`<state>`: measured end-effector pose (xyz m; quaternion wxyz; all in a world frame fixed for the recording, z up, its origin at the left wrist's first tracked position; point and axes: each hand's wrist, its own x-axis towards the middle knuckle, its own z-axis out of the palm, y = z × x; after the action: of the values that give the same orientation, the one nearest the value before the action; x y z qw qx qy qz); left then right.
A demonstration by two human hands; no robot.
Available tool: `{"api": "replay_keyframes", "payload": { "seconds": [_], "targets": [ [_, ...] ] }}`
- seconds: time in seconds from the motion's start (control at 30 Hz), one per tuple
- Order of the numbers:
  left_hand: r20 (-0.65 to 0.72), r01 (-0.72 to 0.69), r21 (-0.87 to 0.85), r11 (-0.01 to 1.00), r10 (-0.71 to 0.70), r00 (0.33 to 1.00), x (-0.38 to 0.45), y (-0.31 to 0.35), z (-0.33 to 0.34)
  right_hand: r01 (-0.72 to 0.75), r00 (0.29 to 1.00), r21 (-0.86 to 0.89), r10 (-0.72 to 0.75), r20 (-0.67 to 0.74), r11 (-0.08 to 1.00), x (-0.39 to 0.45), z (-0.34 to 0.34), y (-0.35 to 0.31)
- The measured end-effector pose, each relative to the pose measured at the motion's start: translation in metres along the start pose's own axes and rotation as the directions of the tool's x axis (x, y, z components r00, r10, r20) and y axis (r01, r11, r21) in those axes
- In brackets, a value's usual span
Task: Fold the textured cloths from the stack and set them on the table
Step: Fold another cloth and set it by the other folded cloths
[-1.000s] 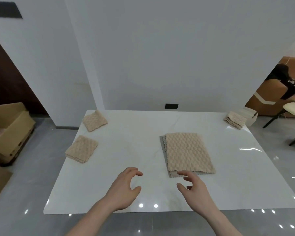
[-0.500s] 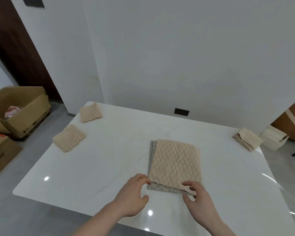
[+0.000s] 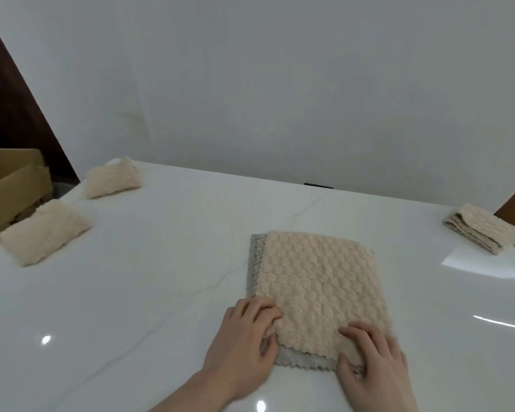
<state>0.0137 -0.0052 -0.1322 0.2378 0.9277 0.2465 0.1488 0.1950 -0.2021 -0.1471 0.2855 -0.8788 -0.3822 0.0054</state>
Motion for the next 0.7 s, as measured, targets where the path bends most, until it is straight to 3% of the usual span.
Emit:
{"api": "replay_keyframes", "payload": {
  "seconds": [0.47,0.7],
  "targets": [
    [-0.123,-0.107,0.04,0.993,0.111,0.986,-0.008,-0.008,0.011,0.149,0.983,-0.077,-0.155,-0.093,0.986,-0.015,0.001,0.0],
    [-0.166,-0.011,0.034,0.999,0.016,0.986,-0.022,0.006,0.01,0.11,0.982,-0.015,-0.111,-0.155,0.994,-0.028,-0.009,-0.007]
  ]
}}
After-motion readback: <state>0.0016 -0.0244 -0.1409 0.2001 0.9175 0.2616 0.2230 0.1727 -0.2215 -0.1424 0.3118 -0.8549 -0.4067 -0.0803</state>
